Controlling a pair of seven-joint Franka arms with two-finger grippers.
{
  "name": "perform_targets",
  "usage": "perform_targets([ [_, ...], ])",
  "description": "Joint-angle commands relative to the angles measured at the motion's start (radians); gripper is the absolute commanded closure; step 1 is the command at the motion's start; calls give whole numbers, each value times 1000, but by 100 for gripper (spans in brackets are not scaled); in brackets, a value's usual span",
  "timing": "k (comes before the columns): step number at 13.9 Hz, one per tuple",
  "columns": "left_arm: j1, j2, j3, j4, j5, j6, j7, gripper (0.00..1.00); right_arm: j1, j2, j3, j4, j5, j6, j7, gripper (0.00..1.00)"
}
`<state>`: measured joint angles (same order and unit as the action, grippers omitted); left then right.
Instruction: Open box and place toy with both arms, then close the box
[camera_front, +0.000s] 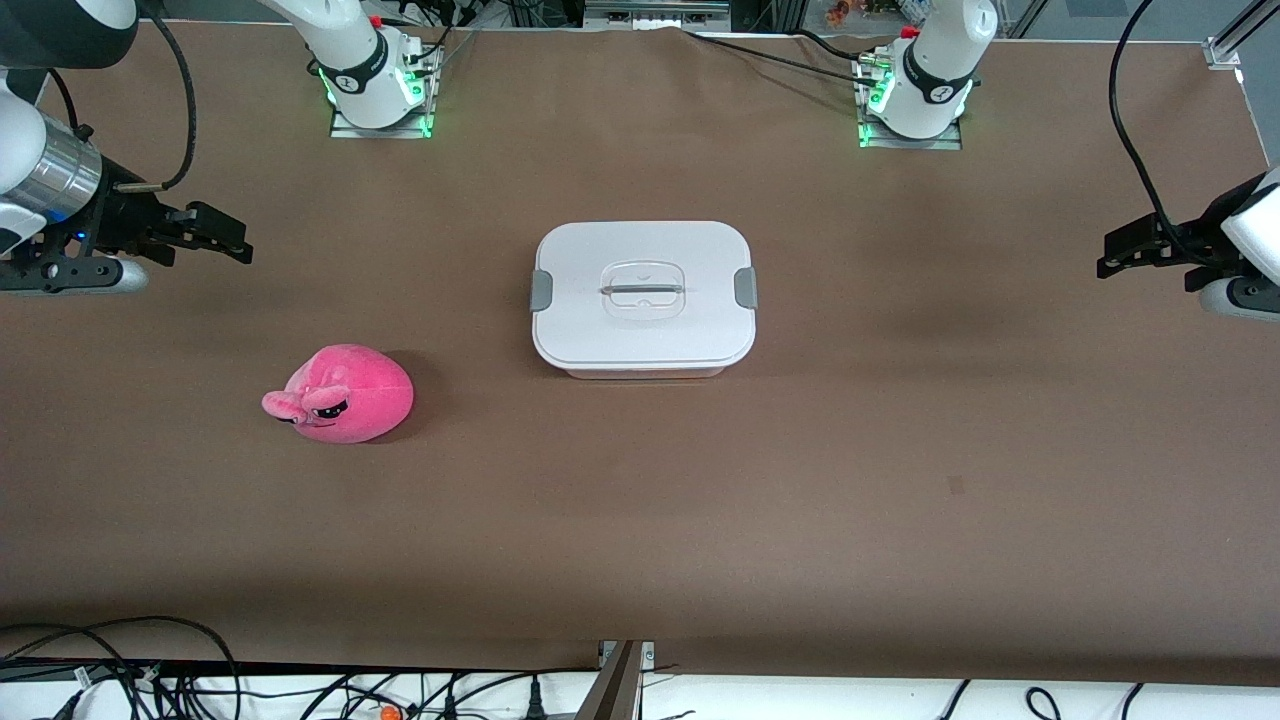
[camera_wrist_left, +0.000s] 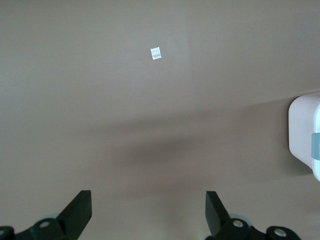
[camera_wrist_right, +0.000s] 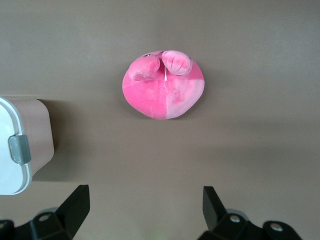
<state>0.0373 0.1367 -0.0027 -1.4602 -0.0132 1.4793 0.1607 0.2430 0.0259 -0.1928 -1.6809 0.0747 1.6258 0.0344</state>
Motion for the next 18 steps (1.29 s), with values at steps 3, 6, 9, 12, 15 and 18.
perform_targets([
  [3, -94, 20, -3, 34, 12, -24, -6, 0, -168, -14, 165, -20, -38, 8, -8, 0],
  [6, -230, 58, -5, 38, 3, -19, 0, 0, -168, -8, 167, -91, -38, 104, -1, 0],
  [9, -327, 109, -3, 34, -115, -20, 3, 0, -168, 44, 167, -209, -38, 291, -8, 0],
  [12, -402, 171, -20, 35, -174, -10, 83, 0, -169, 88, 165, -324, -36, 491, -5, 0],
  [15, -548, 228, -39, 35, -168, 109, 128, 0, -169, 172, 167, -352, -30, 615, -1, 0],
  [18, -677, 296, -39, 34, -111, 261, 169, 0, -169, 274, 170, -353, -30, 767, -8, 0],
])
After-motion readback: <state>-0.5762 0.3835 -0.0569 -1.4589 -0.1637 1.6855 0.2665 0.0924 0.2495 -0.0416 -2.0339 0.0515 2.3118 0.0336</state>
